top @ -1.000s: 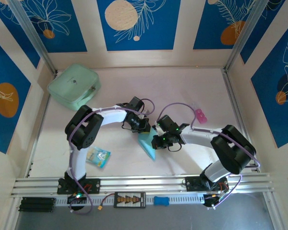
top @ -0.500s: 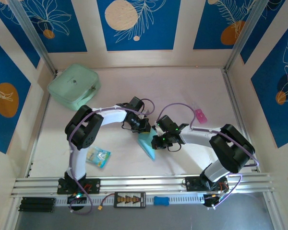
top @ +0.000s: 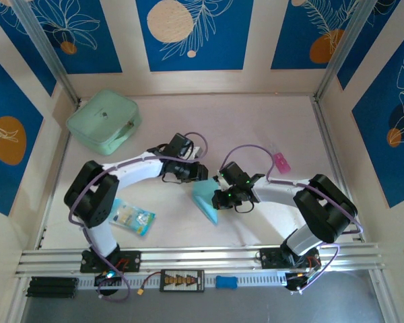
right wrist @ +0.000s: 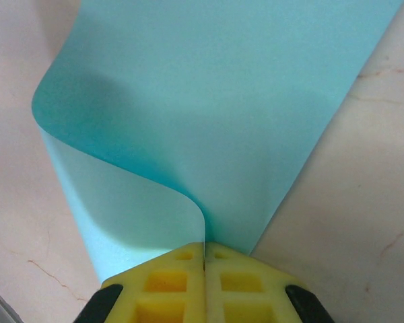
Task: Fold a paper plane with a square sheet of paper (pick it up from the middle)
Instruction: Third fold the triangle at the center of the table.
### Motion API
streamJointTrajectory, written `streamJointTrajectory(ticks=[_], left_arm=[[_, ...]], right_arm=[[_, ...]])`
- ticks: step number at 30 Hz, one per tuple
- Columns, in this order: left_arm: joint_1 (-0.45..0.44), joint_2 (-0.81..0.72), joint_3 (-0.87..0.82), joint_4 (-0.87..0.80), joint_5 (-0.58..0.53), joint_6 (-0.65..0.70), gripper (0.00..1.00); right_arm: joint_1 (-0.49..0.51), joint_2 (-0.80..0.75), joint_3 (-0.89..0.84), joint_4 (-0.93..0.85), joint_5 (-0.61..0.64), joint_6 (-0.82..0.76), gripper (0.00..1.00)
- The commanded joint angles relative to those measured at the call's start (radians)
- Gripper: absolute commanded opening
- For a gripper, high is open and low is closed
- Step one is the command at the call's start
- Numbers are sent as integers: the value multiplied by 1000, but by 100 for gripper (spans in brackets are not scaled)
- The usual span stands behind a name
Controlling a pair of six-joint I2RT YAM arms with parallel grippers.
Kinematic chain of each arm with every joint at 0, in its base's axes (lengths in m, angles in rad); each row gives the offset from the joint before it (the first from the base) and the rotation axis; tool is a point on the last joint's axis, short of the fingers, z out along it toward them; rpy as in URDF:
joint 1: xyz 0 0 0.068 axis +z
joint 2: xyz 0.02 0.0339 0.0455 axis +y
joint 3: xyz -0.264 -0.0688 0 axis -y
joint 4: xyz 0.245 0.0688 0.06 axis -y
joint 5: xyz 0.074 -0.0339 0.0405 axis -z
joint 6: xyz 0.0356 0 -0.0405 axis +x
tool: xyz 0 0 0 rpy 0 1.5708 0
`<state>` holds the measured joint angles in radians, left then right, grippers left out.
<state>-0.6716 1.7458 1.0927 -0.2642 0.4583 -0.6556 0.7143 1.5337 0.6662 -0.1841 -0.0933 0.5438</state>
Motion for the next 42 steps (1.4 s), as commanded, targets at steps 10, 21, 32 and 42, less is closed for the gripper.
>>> streamJointTrajectory(ticks=[10, 21, 32, 42], left_arm=[[-32, -129, -381, 544, 167, -378, 0], [-74, -72, -411, 574, 154, -417, 0], [-76, -60, -438, 572, 138, -403, 0], [-76, -26, -438, 558, 125, -385, 0]], right_arm=[[5, 12, -16, -17, 8, 19, 2], [7, -4, -30, -18, 17, 25, 2], [8, -1, -30, -18, 17, 27, 2], [14, 0, -31, -20, 19, 28, 2]])
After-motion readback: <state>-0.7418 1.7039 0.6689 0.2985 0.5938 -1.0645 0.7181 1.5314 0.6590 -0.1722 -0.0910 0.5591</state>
